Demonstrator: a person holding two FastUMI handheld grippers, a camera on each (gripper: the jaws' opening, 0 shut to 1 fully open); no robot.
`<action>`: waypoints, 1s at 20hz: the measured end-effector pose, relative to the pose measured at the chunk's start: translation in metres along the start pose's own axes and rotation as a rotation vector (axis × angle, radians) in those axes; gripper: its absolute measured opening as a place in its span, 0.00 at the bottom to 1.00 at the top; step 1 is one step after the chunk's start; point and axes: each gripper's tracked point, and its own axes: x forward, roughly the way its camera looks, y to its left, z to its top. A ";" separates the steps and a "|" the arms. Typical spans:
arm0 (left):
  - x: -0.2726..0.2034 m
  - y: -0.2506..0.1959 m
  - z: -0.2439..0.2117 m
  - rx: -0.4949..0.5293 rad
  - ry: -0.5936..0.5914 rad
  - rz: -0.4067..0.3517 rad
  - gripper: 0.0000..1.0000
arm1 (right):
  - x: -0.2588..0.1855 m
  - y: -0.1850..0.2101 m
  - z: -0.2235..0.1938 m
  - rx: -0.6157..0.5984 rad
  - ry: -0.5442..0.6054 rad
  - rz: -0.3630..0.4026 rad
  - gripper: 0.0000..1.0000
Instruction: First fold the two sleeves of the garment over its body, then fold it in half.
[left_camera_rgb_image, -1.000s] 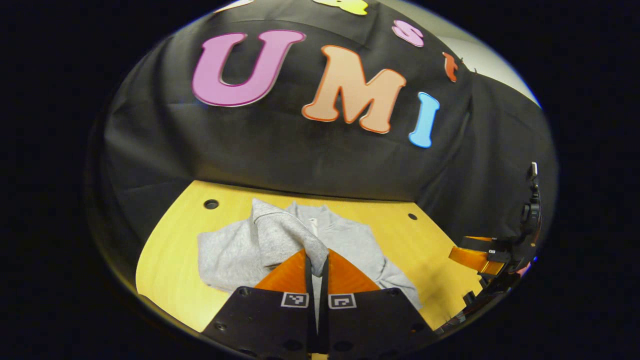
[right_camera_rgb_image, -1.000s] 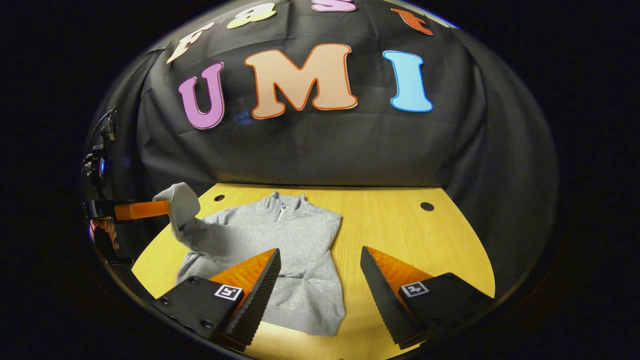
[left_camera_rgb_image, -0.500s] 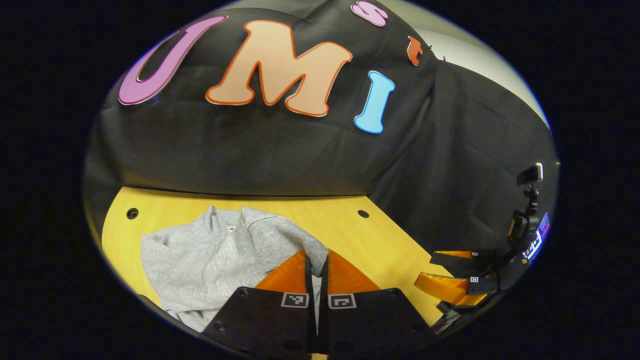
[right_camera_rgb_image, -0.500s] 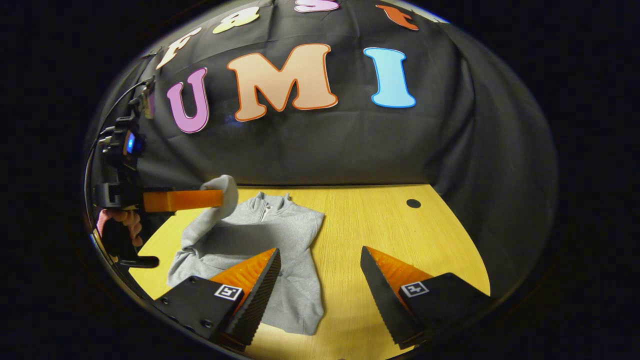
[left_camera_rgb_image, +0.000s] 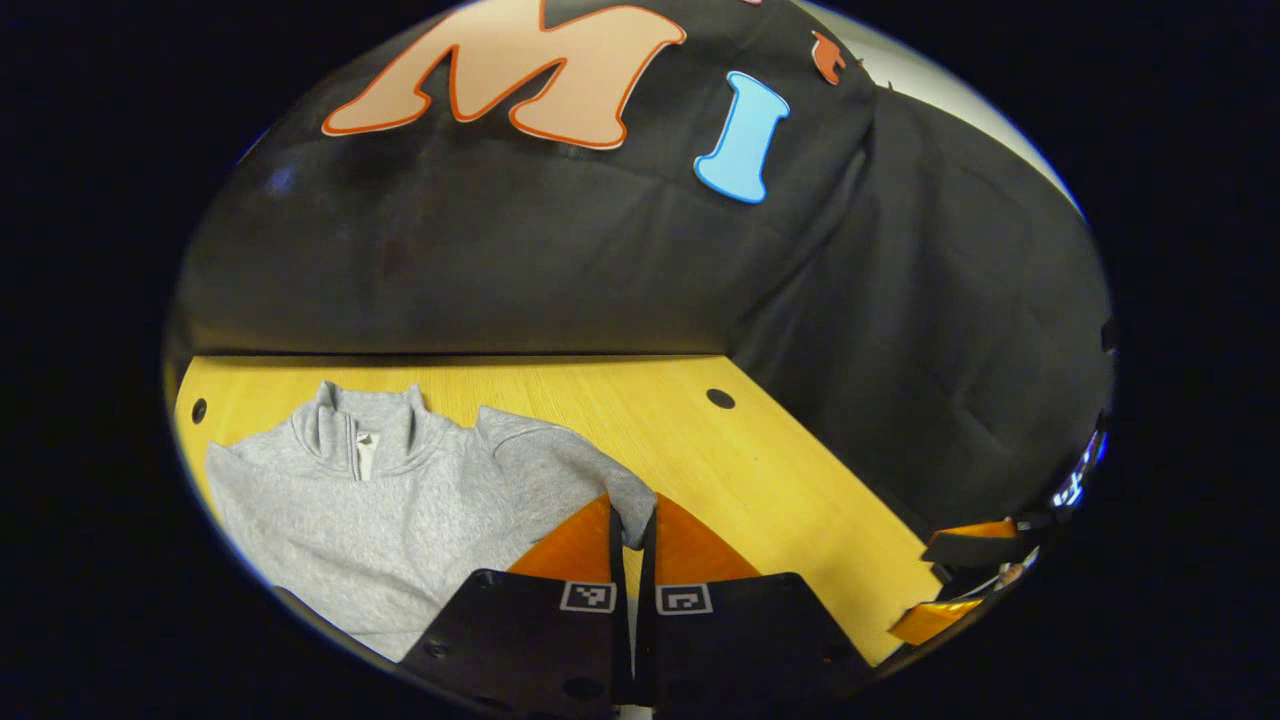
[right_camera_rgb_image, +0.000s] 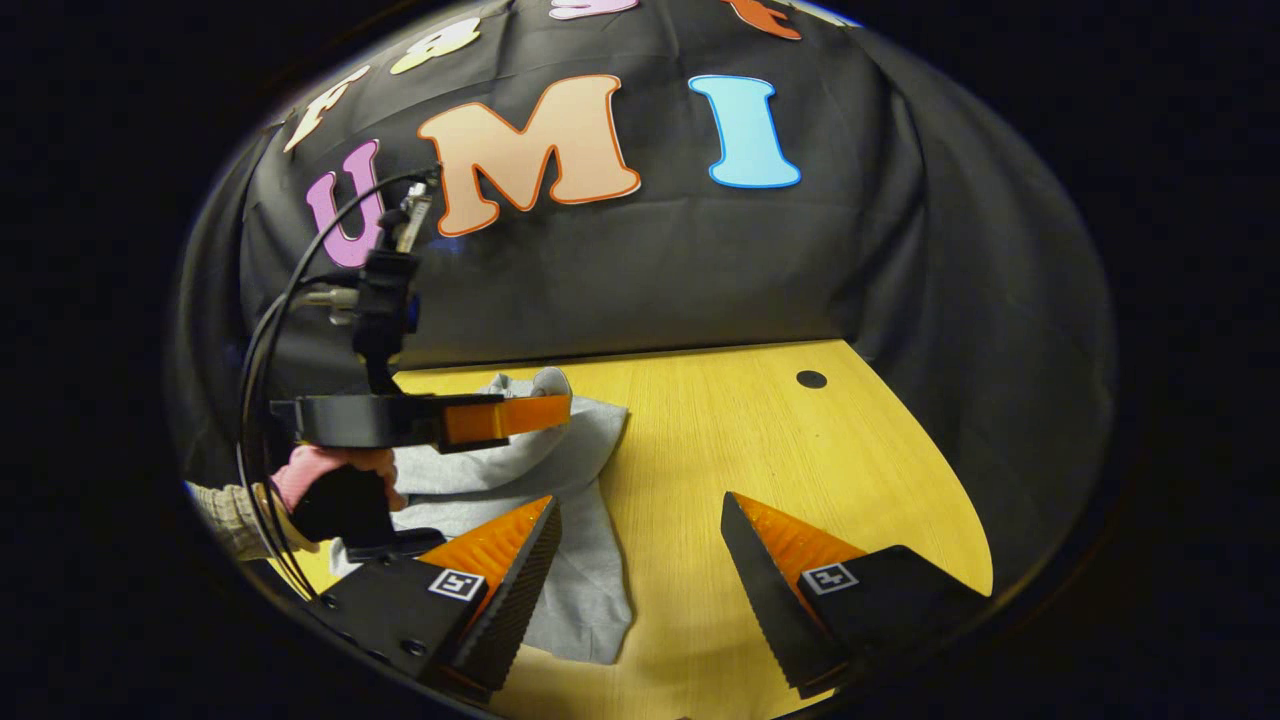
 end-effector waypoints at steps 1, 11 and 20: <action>0.007 0.002 -0.004 0.030 0.004 0.011 0.00 | 0.001 -0.002 -0.002 0.004 0.004 -0.002 0.99; -0.043 0.036 -0.029 0.163 0.021 0.056 0.94 | 0.013 0.019 -0.047 -0.031 0.087 0.047 0.99; -0.208 0.136 -0.104 0.128 0.097 0.263 0.94 | 0.012 0.052 -0.130 -0.124 0.232 0.129 0.99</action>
